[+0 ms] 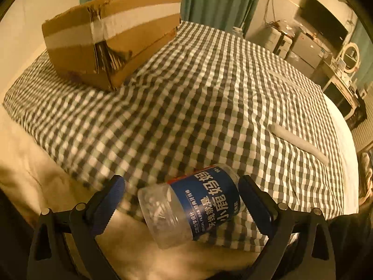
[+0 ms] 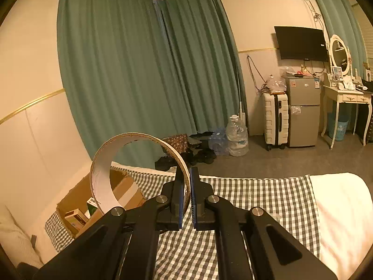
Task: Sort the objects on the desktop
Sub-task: 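Move the left tool to the blue-labelled floss jar and grasp it, then carry the floss jar with the left tool while the right tool carries the tape roll to the box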
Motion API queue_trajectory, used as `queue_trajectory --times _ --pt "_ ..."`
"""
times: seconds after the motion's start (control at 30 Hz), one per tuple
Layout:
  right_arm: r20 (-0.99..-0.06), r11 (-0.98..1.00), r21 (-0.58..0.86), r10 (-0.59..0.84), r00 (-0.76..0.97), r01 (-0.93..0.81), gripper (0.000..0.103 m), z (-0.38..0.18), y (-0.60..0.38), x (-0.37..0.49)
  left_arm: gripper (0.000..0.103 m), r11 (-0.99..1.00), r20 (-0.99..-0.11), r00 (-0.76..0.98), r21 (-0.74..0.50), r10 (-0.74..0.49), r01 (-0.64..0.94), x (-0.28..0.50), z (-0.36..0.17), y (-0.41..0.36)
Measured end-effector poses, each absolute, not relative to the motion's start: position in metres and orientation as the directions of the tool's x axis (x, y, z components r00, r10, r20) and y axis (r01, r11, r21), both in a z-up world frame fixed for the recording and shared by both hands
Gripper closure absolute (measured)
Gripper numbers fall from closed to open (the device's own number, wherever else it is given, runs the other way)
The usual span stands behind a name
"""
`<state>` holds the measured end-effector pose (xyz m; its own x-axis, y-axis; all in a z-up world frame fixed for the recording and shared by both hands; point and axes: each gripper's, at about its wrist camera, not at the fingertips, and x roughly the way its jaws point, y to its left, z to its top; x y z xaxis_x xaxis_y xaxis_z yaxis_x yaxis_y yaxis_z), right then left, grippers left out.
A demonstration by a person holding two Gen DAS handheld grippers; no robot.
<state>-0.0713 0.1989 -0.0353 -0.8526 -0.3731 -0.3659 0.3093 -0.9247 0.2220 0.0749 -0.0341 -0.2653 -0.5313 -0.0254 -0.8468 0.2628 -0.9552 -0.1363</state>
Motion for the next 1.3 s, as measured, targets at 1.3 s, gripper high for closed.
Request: queue_trajectory --times 1.3 --pt "-0.353 -0.908 0.216 -0.415 -0.839 0.358 0.097 -0.030 0.143 -0.073 0.002 -0.956 -0.618 -0.752 -0.003 -0.228 0.293 -0.004 -0.161 -0.082"
